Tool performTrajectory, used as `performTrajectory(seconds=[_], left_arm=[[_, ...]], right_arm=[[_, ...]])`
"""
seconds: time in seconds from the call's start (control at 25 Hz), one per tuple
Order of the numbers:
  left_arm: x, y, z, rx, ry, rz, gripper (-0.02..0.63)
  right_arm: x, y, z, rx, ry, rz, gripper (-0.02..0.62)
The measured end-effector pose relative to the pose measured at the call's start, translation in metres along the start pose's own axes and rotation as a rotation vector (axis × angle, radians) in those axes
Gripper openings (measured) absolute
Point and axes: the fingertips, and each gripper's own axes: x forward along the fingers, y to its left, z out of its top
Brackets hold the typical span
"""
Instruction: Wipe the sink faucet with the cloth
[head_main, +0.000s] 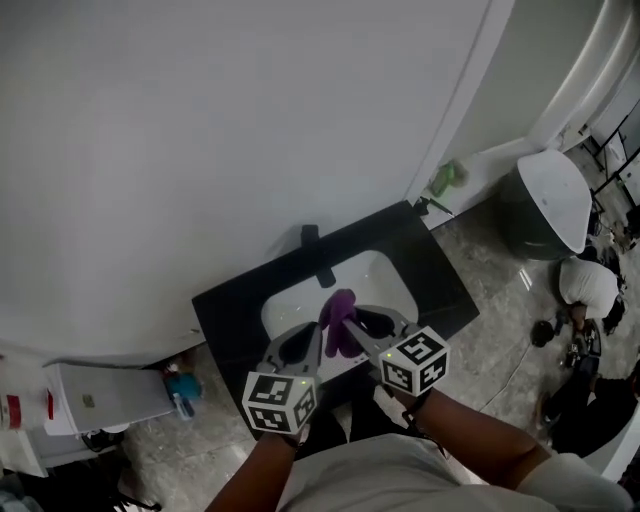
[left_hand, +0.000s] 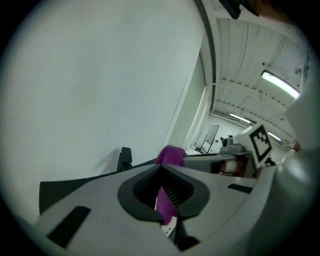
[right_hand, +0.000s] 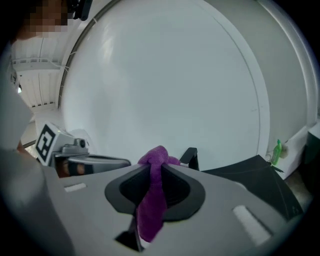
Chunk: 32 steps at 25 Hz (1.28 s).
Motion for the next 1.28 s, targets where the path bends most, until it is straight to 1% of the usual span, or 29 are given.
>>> performTrajectory(seconds=[0.12, 0.24, 0.32, 0.4, 0.44, 0.52, 0.6, 0.72, 0.76, 0.8, 0.84, 0.96, 1.04, 1.12, 1.16, 1.28], left_arm=[[0.009, 0.004, -0.002, -0.028, 0.012, 0.027, 0.006], [0.019, 0.015, -0.007, -0.053, 0.033, 0.074, 0.006], [0.028, 0.023, -0.010, -0.069, 0.041, 0.102, 0.006], [0.035, 0.028, -0.012, -0.083, 0.041, 0.118, 0.006], [0.038, 0.030, -0.013, -0.088, 0.041, 0.122, 0.006], [0.044, 0.034, -0.013, -0.095, 0.039, 0.128, 0.006], [0.049, 0.039, -0.011, -0.102, 0.036, 0.132, 0.006], [0.050, 0.042, -0.006, -0.105, 0.029, 0.132, 0.006], [0.049, 0.042, -0.004, -0.104, 0.027, 0.131, 0.006], [0.048, 0.042, -0.002, -0.103, 0.025, 0.129, 0.006], [0.046, 0.042, 0.000, -0.102, 0.025, 0.129, 0.006], [0.042, 0.044, 0.007, -0.098, 0.020, 0.137, 0.006], [0.039, 0.044, 0.008, -0.094, 0.015, 0.148, 0.006], [0.036, 0.045, 0.005, -0.094, 0.016, 0.156, 0.006], [0.034, 0.045, 0.004, -0.095, 0.017, 0.158, 0.006], [0.031, 0.049, 0.001, -0.103, 0.017, 0.160, 0.006]], right_arm=[[0.052, -0.037, 0.024, -0.029, -0.007, 0.016, 0.063], [0.119, -0.076, 0.055, -0.112, -0.014, 0.018, 0.063], [0.164, -0.103, 0.054, -0.151, 0.028, 0.009, 0.063], [0.193, -0.126, 0.034, -0.124, 0.091, 0.002, 0.063], [0.197, -0.131, 0.024, -0.108, 0.109, 0.004, 0.063], [0.190, -0.128, 0.012, -0.108, 0.119, 0.016, 0.061], [0.173, -0.115, -0.004, -0.113, 0.141, 0.040, 0.062], [0.142, -0.095, -0.041, -0.104, 0.219, 0.078, 0.063], [0.134, -0.090, -0.044, -0.108, 0.228, 0.083, 0.063], [0.129, -0.088, -0.039, -0.119, 0.217, 0.082, 0.061], [0.129, -0.088, -0.025, -0.133, 0.189, 0.077, 0.061], [0.157, -0.107, 0.033, -0.183, 0.102, 0.037, 0.063], [0.188, -0.124, 0.049, -0.245, 0.114, 0.007, 0.063], [0.208, -0.132, 0.038, -0.280, 0.167, 0.005, 0.063], [0.208, -0.130, 0.029, -0.283, 0.180, 0.013, 0.063], [0.177, -0.108, -0.007, -0.284, 0.162, 0.049, 0.061]])
